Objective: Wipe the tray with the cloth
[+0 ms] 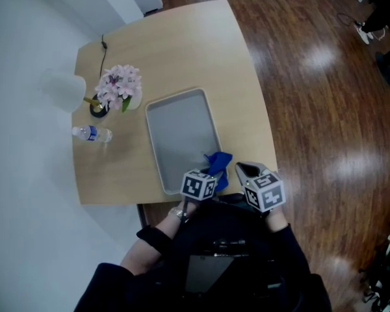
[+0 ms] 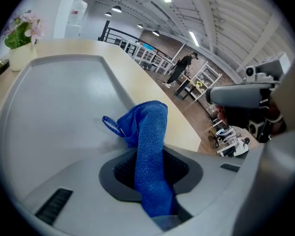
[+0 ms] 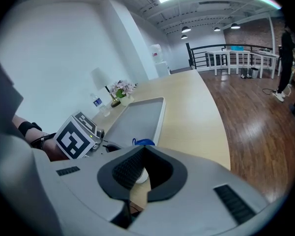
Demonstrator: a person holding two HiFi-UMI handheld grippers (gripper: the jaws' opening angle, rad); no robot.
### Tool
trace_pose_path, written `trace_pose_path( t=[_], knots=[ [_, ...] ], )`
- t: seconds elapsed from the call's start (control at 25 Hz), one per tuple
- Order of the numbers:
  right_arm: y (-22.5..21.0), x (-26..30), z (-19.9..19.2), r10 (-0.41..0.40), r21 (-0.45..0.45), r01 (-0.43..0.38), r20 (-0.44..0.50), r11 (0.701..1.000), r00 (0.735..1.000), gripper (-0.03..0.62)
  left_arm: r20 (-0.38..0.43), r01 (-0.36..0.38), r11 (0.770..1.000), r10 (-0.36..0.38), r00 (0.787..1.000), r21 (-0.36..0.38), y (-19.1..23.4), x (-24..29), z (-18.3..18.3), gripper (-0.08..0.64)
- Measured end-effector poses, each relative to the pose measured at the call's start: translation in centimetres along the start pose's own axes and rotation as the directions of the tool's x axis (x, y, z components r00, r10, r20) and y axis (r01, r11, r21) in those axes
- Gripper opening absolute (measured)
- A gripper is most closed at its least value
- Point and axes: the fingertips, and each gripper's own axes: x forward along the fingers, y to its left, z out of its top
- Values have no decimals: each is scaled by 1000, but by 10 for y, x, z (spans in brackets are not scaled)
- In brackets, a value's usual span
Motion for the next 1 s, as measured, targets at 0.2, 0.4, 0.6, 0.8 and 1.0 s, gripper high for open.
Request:
trace_pose_path(
  t=[0.2,0.4,0.6,0.8,1.0],
  knots=[
    [7,4,13,7,-2,-6,12,1000,1000,5,-33,38,998,-37,999,43,-1,-10,0,108],
    [26,14,30,28,-18,-27,32,999,999,5,53,19,998,-22,998,58,14,-69,17,107],
    [52,26,38,54,-31,-53,28,998,998,5,171,-54,998,47,984,31,42,-152,26,107],
    [76,35,39,63,-18,-62,27,998,998,5,239,-152,985,167,957,-78,93,-220,3,107],
    [93,47,46,50,1,-50,40,999,998,5,244,-204,966,239,940,-161,138,-253,-28,106]
  ],
)
